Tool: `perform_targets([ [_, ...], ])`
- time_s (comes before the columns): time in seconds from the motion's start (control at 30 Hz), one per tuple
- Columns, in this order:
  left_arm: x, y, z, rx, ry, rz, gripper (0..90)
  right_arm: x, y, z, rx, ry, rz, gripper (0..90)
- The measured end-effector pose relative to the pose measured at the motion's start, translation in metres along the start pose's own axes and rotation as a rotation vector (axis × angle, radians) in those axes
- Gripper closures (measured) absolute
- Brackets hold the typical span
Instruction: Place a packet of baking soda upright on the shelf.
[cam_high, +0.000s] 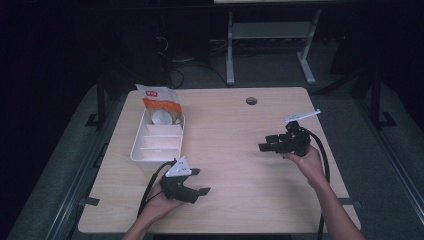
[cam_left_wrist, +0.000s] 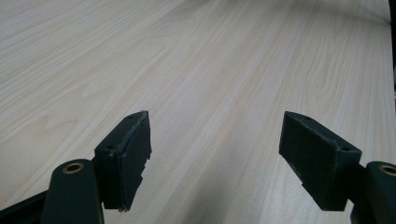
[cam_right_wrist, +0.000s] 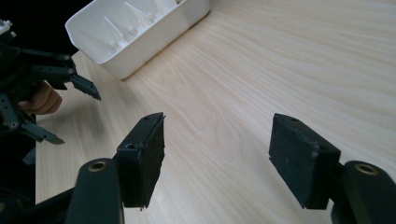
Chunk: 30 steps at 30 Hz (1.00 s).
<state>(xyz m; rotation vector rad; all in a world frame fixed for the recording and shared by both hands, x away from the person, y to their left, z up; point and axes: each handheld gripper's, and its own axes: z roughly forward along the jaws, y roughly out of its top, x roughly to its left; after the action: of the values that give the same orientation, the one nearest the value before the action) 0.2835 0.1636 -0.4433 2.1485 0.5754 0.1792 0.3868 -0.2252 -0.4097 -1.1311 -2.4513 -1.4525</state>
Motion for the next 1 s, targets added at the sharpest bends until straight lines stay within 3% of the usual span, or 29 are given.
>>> perform_targets([
  [1.0, 0.001, -0.001, -0.001, 0.005, 0.005, -0.008, 24.8, 0.008, -0.055, -0.02, 0.032, -0.014, 0.037, 32.9],
])
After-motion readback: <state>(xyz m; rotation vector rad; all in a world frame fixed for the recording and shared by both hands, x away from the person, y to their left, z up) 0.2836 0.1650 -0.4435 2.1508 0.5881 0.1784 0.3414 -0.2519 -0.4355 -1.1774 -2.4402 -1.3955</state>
